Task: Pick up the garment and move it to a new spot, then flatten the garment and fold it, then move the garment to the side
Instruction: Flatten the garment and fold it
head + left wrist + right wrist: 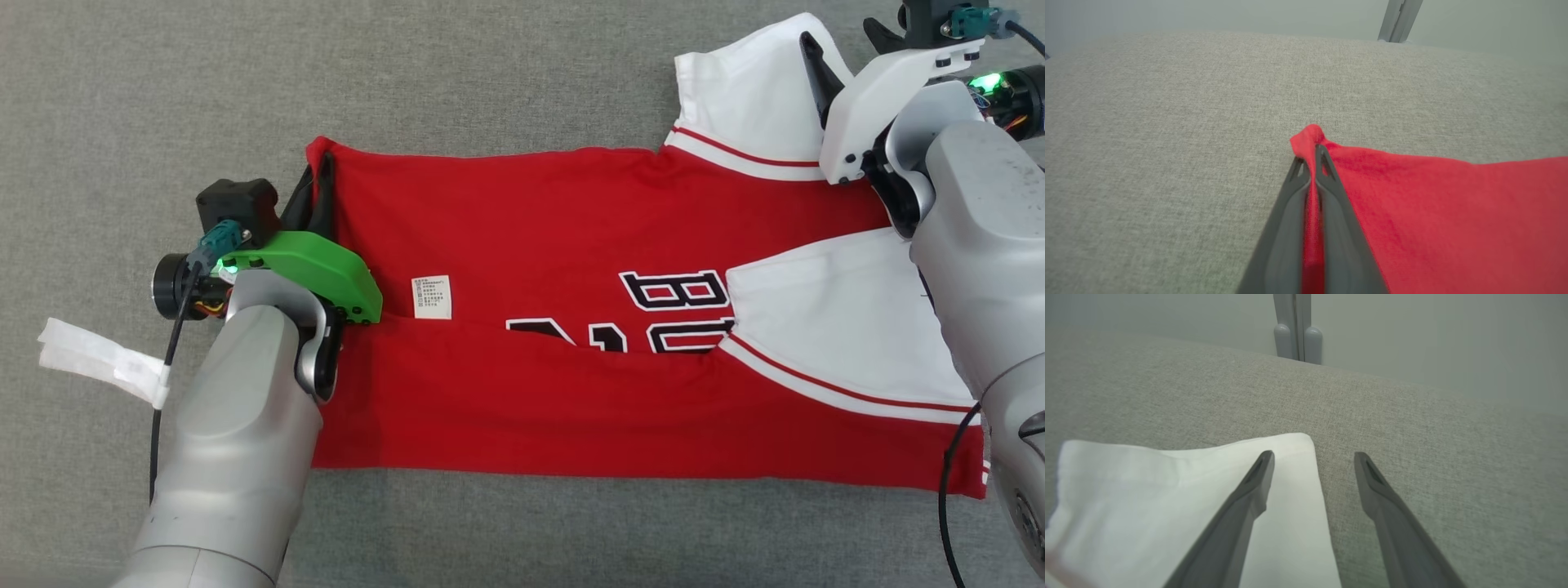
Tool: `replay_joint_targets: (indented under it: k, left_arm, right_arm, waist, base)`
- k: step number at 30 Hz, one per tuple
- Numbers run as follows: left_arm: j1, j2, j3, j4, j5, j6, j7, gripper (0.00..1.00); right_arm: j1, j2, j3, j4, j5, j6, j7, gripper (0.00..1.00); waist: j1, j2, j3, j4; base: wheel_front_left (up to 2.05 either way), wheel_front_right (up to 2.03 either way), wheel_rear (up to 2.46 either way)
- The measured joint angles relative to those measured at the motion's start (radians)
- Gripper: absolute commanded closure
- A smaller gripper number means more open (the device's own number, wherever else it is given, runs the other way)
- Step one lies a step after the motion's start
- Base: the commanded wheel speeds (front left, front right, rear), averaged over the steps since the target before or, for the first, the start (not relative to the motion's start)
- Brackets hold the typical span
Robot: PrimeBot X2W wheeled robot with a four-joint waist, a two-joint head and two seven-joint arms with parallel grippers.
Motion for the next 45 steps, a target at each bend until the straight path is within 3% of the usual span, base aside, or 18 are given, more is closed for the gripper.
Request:
replay_joint_targets:
  k: [3,5,6,15,29,31,36,45]
  left_arm:
    - [0.0,0.0,-0.036,-0.022,-0.019,0.009,0.0,1.0]
    - [0.001,0.0,-0.055,-0.029,-0.036,0.016,0.0,1.0]
    - [0.002,0.0,-0.065,-0.032,-0.044,0.02,0.0,1.0]
    - [0.004,0.0,-0.072,-0.089,-0.053,0.052,0.0,1.0]
    - [0.033,-0.001,-0.031,-0.088,-0.027,0.052,0.0,1.0]
    - [0.035,-0.001,-0.026,-0.087,-0.025,0.052,0.0,1.0]
    - [0.043,-0.001,-0.022,-0.085,-0.016,0.05,0.0,1.0]
    - [0.039,-0.001,-0.057,-0.097,-0.033,0.05,0.0,1.0]
  right_arm:
    - [-0.016,0.002,0.012,0.039,0.004,0.0,0.015,0.0]
    - [-0.025,0.004,0.015,0.061,0.012,0.0,0.025,0.73]
    - [-0.03,0.003,0.015,0.064,0.017,0.0,0.019,1.0]
    - [-0.073,-0.035,-0.05,0.091,-0.005,0.0,-0.178,1.0]
    - [-0.065,0.012,-0.081,0.111,-0.005,0.0,-0.201,1.0]
    - [-0.063,0.016,-0.088,0.088,0.003,0.0,-0.203,0.0]
    - [-0.04,0.046,-0.053,0.096,0.037,0.0,-0.185,0.0]
    - [-0.047,0.035,-0.002,0.13,0.098,0.0,-0.039,0.0]
  waist:
    - [0.0,0.0,0.012,0.015]
    - [0.0,0.0,0.016,0.023]
    - [0.0,0.0,0.018,0.026]
    - [0.0,0.0,0.025,0.028]
    - [0.0,0.0001,0.004,0.002]
    - [0.0,0.0001,0.0,0.0]
    - [0.0,0.0,-0.006,-0.001]
    - [0.0,0.0001,0.019,0.027]
  base:
    - [0.0,0.0,0.0]
    - [0.0,0.0,0.0]
    - [0.0,0.0,0.0]
    - [0.0,0.0,0.0]
    - [0.0,0.0,0.0]
    - [0.0,0.0,0.0]
    - [0.0,0.0,0.0]
    - [0.0,0.0,0.0]
